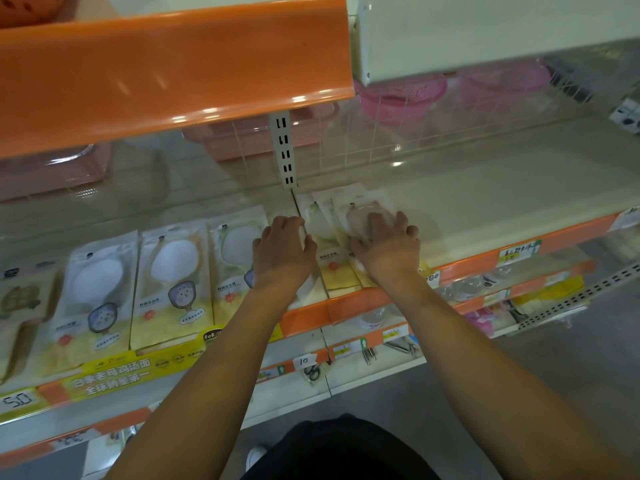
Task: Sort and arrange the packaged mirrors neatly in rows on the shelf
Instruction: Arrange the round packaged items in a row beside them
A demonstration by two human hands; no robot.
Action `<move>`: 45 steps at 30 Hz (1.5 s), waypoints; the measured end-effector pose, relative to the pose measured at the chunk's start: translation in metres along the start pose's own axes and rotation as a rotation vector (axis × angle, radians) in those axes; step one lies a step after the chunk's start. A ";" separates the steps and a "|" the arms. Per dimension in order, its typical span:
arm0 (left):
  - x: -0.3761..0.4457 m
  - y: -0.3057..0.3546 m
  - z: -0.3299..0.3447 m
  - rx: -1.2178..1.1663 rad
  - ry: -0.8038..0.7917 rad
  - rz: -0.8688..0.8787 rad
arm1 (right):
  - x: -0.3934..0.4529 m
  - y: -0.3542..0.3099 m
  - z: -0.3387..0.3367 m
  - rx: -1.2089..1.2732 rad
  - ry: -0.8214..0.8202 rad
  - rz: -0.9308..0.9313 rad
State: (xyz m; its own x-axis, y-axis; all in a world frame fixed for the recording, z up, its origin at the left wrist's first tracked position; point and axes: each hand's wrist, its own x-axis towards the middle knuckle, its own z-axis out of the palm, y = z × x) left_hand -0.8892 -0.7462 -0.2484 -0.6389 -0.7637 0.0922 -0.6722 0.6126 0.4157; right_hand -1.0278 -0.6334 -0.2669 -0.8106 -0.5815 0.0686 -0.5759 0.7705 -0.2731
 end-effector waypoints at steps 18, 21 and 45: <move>-0.032 -0.107 -0.055 0.035 0.097 -0.197 | -0.042 -0.142 0.015 0.104 -0.029 -0.176; -0.041 -0.125 -0.064 0.030 0.122 -0.215 | -0.051 -0.165 0.021 0.107 -0.045 -0.177; -0.049 -0.169 -0.081 0.008 0.113 -0.222 | -0.077 -0.204 0.067 -0.099 -0.180 -0.147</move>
State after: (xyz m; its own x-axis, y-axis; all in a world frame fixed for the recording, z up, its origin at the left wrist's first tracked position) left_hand -0.7135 -0.8286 -0.2499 -0.4297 -0.8974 0.0999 -0.7948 0.4284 0.4299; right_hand -0.8412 -0.7629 -0.2805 -0.6904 -0.7196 -0.0743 -0.7011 0.6909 -0.1766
